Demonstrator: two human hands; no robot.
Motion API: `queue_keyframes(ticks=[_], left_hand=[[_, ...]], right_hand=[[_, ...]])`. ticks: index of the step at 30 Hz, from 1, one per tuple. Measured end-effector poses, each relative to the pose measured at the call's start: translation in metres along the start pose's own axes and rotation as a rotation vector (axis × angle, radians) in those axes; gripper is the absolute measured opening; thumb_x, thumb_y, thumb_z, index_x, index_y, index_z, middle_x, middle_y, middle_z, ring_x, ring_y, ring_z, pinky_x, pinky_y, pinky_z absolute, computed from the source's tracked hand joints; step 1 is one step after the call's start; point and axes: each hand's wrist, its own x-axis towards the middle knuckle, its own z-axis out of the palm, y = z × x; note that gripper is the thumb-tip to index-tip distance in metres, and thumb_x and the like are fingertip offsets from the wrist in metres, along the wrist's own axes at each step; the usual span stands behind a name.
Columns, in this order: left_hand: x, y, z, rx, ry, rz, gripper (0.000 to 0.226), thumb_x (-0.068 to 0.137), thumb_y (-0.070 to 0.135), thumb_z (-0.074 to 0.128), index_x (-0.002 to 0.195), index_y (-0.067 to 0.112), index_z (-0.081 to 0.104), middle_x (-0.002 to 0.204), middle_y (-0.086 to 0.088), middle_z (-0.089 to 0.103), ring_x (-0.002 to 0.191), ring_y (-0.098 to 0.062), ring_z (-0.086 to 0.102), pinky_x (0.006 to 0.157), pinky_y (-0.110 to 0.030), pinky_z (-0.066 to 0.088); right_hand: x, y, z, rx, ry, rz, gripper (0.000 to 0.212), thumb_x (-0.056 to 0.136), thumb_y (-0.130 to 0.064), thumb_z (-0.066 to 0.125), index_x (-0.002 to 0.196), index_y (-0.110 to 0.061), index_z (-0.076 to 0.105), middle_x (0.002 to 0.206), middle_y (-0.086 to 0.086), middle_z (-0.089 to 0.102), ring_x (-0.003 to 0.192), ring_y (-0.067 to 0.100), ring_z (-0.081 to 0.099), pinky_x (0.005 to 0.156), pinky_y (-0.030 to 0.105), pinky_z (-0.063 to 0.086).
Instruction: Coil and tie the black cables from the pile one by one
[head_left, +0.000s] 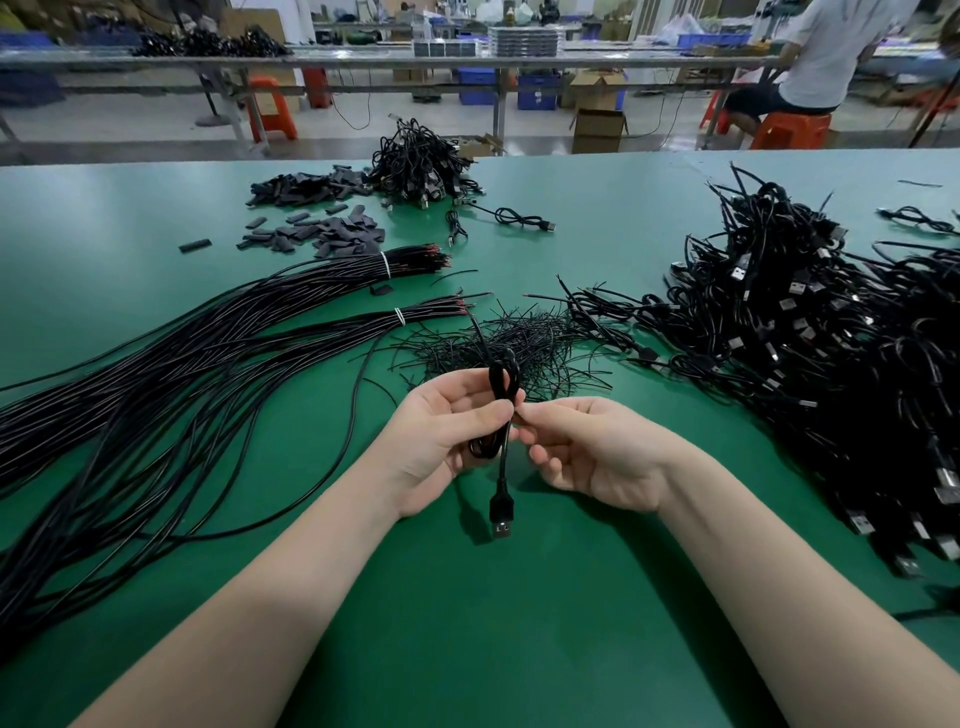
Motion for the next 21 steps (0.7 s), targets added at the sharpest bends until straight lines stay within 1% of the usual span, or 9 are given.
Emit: queue_keyframes(ticks=[3, 7, 11, 14, 15, 17, 18, 20, 21], left_hand=[[-0.001, 0.001, 0.0, -0.017, -0.028, -0.005, 0.021, 0.07, 0.006, 0.069, 0.083, 0.021, 0.078, 0.085, 0.001, 0.075, 0.063, -0.01, 0.068, 0.054, -0.02, 0.053], [-0.002, 0.0, -0.002, -0.028, -0.06, -0.016, 0.022, 0.072, 0.003, 0.066, 0.086, 0.017, 0.076, 0.084, 0.0, 0.074, 0.061, -0.01, 0.067, 0.053, -0.019, 0.052], [-0.001, -0.001, -0.002, 0.029, -0.012, -0.022, 0.028, 0.074, 0.013, 0.068, 0.101, 0.013, 0.068, 0.079, 0.005, 0.072, 0.062, -0.007, 0.065, 0.053, -0.017, 0.049], [0.001, -0.003, 0.0, -0.001, 0.052, -0.028, 0.03, 0.073, 0.014, 0.068, 0.102, 0.014, 0.065, 0.078, 0.004, 0.071, 0.063, -0.008, 0.066, 0.054, -0.018, 0.051], [0.002, -0.003, 0.001, 0.0, 0.073, -0.029, 0.031, 0.072, 0.015, 0.068, 0.103, 0.014, 0.064, 0.077, 0.004, 0.071, 0.063, -0.008, 0.066, 0.055, -0.018, 0.051], [0.004, -0.003, 0.003, -0.023, 0.095, -0.042, 0.029, 0.073, 0.016, 0.068, 0.102, 0.014, 0.065, 0.075, 0.002, 0.07, 0.062, -0.007, 0.065, 0.056, -0.018, 0.05], [0.005, -0.003, 0.004, -0.048, 0.095, -0.058, 0.027, 0.074, 0.016, 0.067, 0.101, 0.014, 0.065, 0.075, 0.001, 0.068, 0.062, -0.007, 0.064, 0.056, -0.018, 0.049], [0.005, 0.0, 0.005, -0.107, 0.079, -0.112, 0.024, 0.076, 0.015, 0.066, 0.1, 0.014, 0.066, 0.073, 0.002, 0.066, 0.061, -0.005, 0.062, 0.054, -0.016, 0.049], [0.005, 0.001, 0.005, -0.156, 0.071, -0.152, 0.023, 0.076, 0.014, 0.066, 0.099, 0.013, 0.067, 0.073, 0.002, 0.066, 0.06, -0.005, 0.061, 0.053, -0.015, 0.05]], right_hand=[[-0.001, 0.0, -0.003, 0.031, -0.069, 0.055, 0.012, 0.073, -0.024, 0.07, 0.066, -0.015, 0.074, 0.069, -0.001, 0.065, 0.056, 0.005, 0.059, 0.051, 0.014, 0.049], [-0.001, 0.0, -0.001, 0.065, -0.077, 0.043, 0.01, 0.073, -0.017, 0.069, 0.067, -0.013, 0.075, 0.07, 0.0, 0.069, 0.055, 0.005, 0.059, 0.052, 0.013, 0.05], [0.004, 0.003, 0.002, -0.024, 0.06, -0.151, 0.003, 0.068, -0.016, 0.073, 0.067, -0.014, 0.072, 0.069, 0.002, 0.068, 0.055, 0.006, 0.055, 0.054, 0.016, 0.048], [0.006, 0.003, 0.002, -0.108, 0.135, -0.287, 0.012, 0.069, -0.014, 0.076, 0.074, -0.008, 0.068, 0.069, 0.005, 0.068, 0.058, 0.009, 0.054, 0.058, 0.019, 0.046], [0.007, 0.004, 0.002, -0.198, 0.182, -0.352, 0.011, 0.072, -0.011, 0.077, 0.077, -0.006, 0.068, 0.07, 0.007, 0.068, 0.06, 0.011, 0.054, 0.06, 0.021, 0.046], [0.008, 0.005, 0.003, -0.49, 0.306, -0.528, 0.007, 0.081, -0.008, 0.075, 0.08, -0.004, 0.069, 0.074, 0.01, 0.07, 0.064, 0.012, 0.055, 0.063, 0.024, 0.045], [0.009, 0.006, 0.004, -0.643, 0.367, -0.636, 0.006, 0.083, -0.008, 0.074, 0.079, -0.006, 0.07, 0.074, 0.008, 0.07, 0.064, 0.01, 0.055, 0.063, 0.023, 0.044], [0.011, 0.007, 0.005, -0.947, 0.463, -0.923, 0.006, 0.083, -0.005, 0.072, 0.078, -0.006, 0.069, 0.074, 0.003, 0.065, 0.067, 0.01, 0.054, 0.065, 0.02, 0.043], [0.011, 0.009, 0.005, -1.105, 0.49, -1.085, 0.006, 0.083, -0.002, 0.07, 0.077, -0.003, 0.069, 0.073, 0.005, 0.062, 0.068, 0.015, 0.055, 0.065, 0.023, 0.043]])
